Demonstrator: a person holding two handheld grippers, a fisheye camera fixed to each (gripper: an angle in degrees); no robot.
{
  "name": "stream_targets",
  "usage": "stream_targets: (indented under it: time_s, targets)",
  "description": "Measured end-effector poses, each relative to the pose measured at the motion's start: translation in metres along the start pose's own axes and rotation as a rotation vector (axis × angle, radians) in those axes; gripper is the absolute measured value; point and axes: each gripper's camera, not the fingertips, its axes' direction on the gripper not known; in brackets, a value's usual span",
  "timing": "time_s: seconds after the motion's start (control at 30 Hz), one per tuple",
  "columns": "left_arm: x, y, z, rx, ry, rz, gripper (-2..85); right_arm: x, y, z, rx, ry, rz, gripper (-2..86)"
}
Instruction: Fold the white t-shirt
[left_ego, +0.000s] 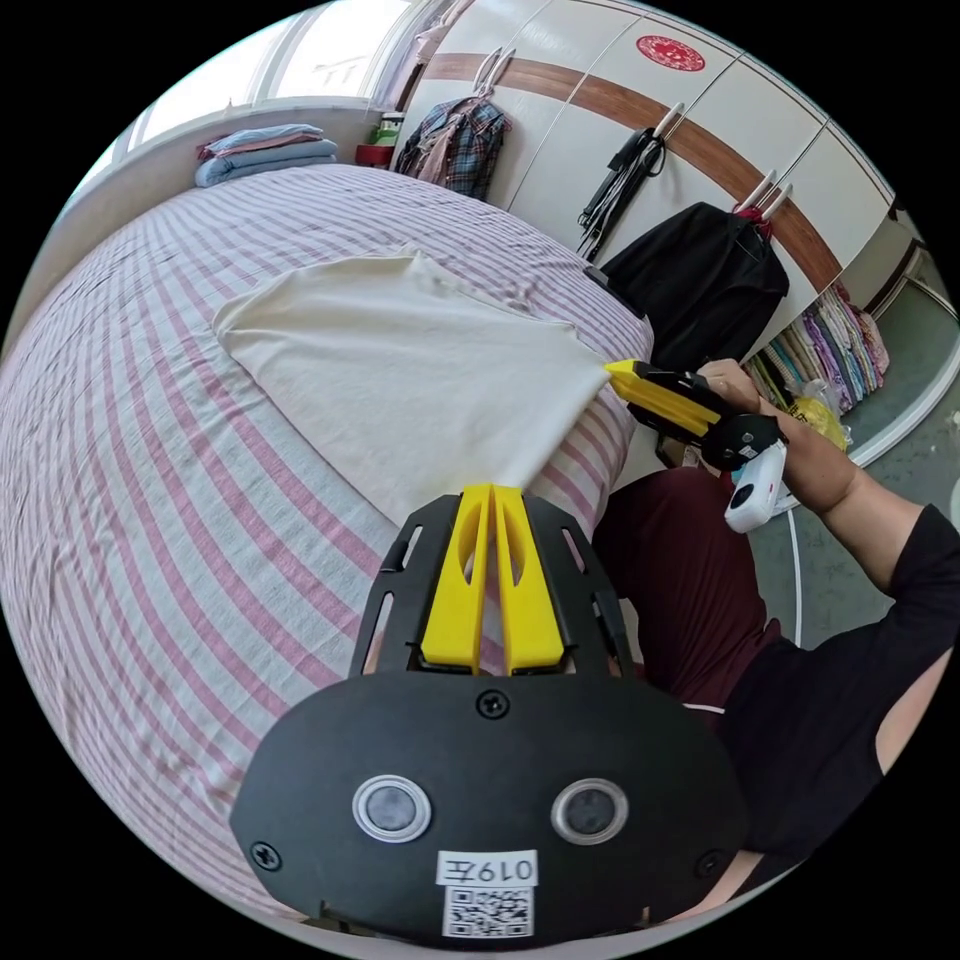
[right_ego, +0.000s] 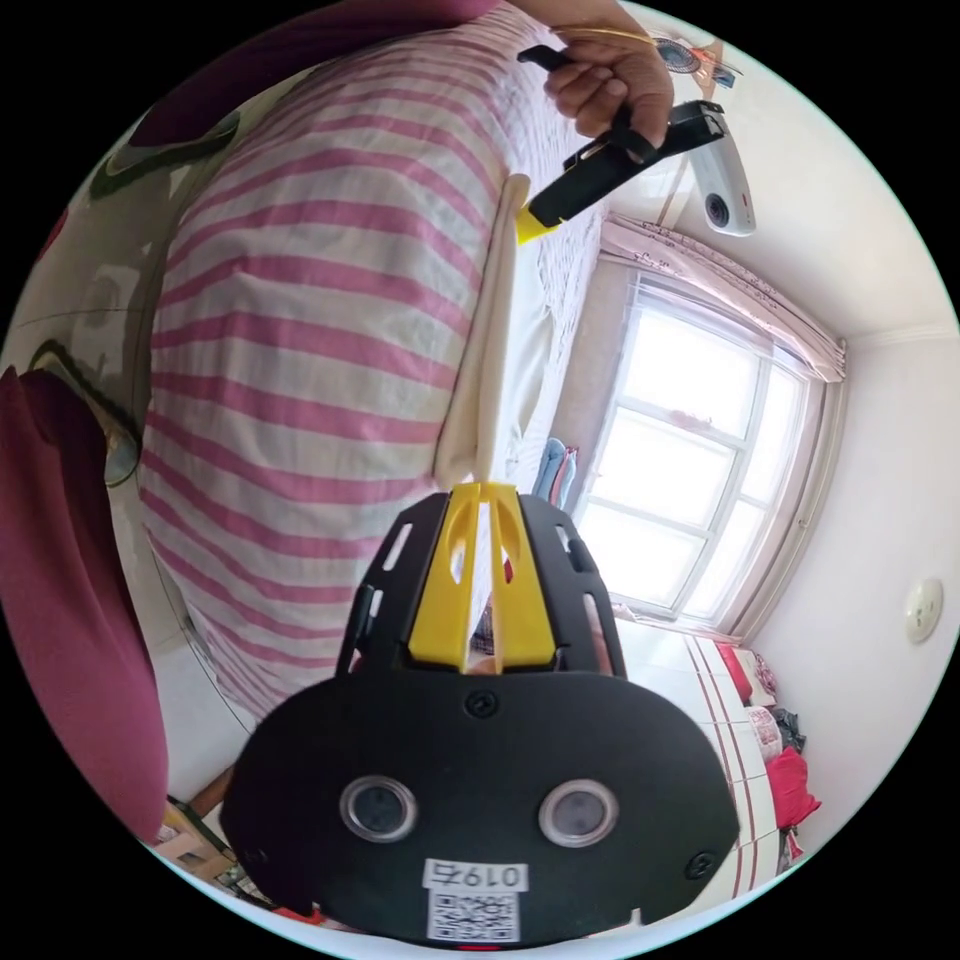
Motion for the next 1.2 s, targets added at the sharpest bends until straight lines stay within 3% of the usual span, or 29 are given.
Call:
stream_targets:
  time_s: [0.4, 0.47, 0.77, 0.97, 1.03, 1.2]
  targets:
    - [-0.023, 0.009, -0.005, -0.012, 0.002, -0.039, 0.8, 0.017, 0.009, 0.024, -0.051, -0.006, 0.033, -0.7]
    - [-0.025, 0.009, -0.004, -0.028, 0.002, -0.042, 0.8, 0.023, 0.009, 0.027, -0.041, -0.078, 0.057, -0.6]
    - [-0.036, 0.013, -0.006, -0.046, 0.019, -0.047, 0.8, 0.038, 0.027, 0.049, -0.014, 0.01, 0.003, 1.3]
    - [-0.044, 0.021, -0.022, 0.041, 0.056, -0.041, 0.8, 0.087, 0.056, 0.069, 0.044, 0.043, 0.149, 3.4]
    - [-0.047, 0.024, -0.026, 0.068, 0.091, -0.035, 0.9, 0.124, 0.071, 0.088, 0.047, 0.017, 0.278, 3.5]
    - [-0.057, 0.026, -0.027, 0.096, 0.111, -0.059, 0.9, 0.168, 0.094, 0.157, 0.006, 0.039, 0.341, 3.0]
